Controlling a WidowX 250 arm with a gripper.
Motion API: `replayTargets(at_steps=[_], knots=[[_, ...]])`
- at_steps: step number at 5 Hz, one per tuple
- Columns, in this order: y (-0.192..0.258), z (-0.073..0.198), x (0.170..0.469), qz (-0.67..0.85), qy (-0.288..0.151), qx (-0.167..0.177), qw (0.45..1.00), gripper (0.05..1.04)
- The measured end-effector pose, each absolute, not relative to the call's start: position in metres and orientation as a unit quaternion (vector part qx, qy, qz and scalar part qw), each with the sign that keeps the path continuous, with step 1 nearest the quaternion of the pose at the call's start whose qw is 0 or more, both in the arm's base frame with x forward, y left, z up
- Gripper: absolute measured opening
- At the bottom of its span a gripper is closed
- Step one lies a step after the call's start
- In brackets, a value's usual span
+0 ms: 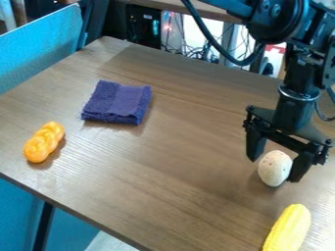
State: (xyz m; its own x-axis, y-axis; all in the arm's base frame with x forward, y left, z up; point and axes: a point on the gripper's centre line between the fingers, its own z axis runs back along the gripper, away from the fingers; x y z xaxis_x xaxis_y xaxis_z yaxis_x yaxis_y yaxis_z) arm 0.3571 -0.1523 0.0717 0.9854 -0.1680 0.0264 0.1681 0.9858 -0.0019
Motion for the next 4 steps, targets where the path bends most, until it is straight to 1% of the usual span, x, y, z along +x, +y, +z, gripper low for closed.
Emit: replayTargets(at_steps=[1,2,3,4], knots=[[-0.151,0.073,0.365,-0.071,-0.012,0.013,0.997,1.001],[-0.154,0.065,0.372,-0.061,-0.004,0.012,0.998,1.001],[-0.158,0.063,0.379,-0.055,-0.003,0.012,0.998,1.001],[-0.158,0.051,0.381,-0.051,0.022,0.022,0.998,1.001]])
